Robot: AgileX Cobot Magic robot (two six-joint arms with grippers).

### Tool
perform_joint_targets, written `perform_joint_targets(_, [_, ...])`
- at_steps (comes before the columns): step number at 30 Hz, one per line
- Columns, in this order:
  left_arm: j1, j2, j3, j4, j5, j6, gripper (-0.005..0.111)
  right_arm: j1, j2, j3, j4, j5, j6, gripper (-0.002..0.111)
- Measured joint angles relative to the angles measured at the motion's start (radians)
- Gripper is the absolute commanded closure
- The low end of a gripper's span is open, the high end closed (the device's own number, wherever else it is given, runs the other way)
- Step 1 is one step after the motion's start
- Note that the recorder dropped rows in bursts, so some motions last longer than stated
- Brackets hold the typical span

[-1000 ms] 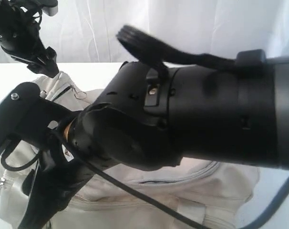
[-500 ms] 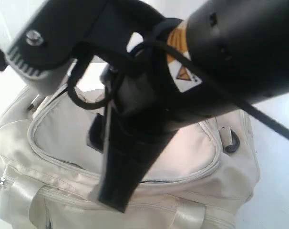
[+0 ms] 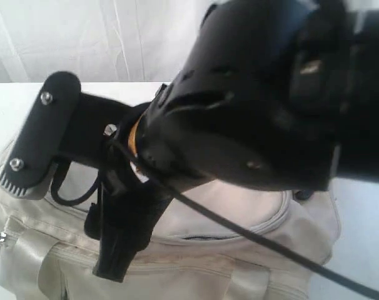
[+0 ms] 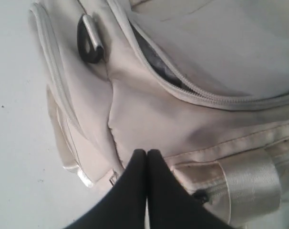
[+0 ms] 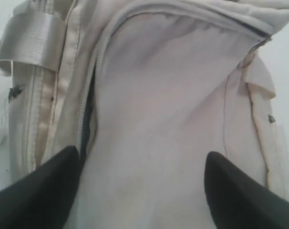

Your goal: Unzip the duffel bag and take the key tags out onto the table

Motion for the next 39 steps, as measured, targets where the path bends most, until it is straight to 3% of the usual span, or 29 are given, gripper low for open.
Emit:
perform_joint_targets(13, [0.000, -0.065, 0.004, -0.015, -0.035, -0.004, 0.107, 0.000, 0.155, 0.000, 0.029, -0.017, 0.002, 0.039])
perform_joint_targets(23, [0.000, -0.065, 0.004, -0.015, -0.035, -0.005, 0.107, 0.001, 0.190, 0.000, -0.396, -0.084, 0.409, 0.041])
perform_joint_targets(27, [0.000, -0.065, 0.004, -0.017, -0.035, -0.005, 0.107, -0.039, 0.190, 0.000, -0.305, -0.077, 0.427, 0.041])
perform_joint_targets(30, [0.000, -0.065, 0.004, -0.017, -0.035, -0.005, 0.107, -0.080, 0.190, 0.000, -0.097, -0.075, 0.285, 0.042])
perform_joint_targets(33, [0.000, -0.065, 0.004, -0.017, -0.035, -0.005, 0.107, -0.111, 0.190, 0.000, 0.080, -0.078, 0.150, 0.056])
perform_joint_targets(38, [0.000, -0.065, 0.004, -0.017, -0.035, -0.008, 0.107, -0.140, 0.190, 0.000, 0.108, -0.083, 0.092, 0.108])
perform_joint_targets(39, [0.000, -0.065, 0.004, -0.017, -0.035, -0.008, 0.107, -0.147, 0.190, 0.000, 0.103, -0.086, 0.086, 0.108])
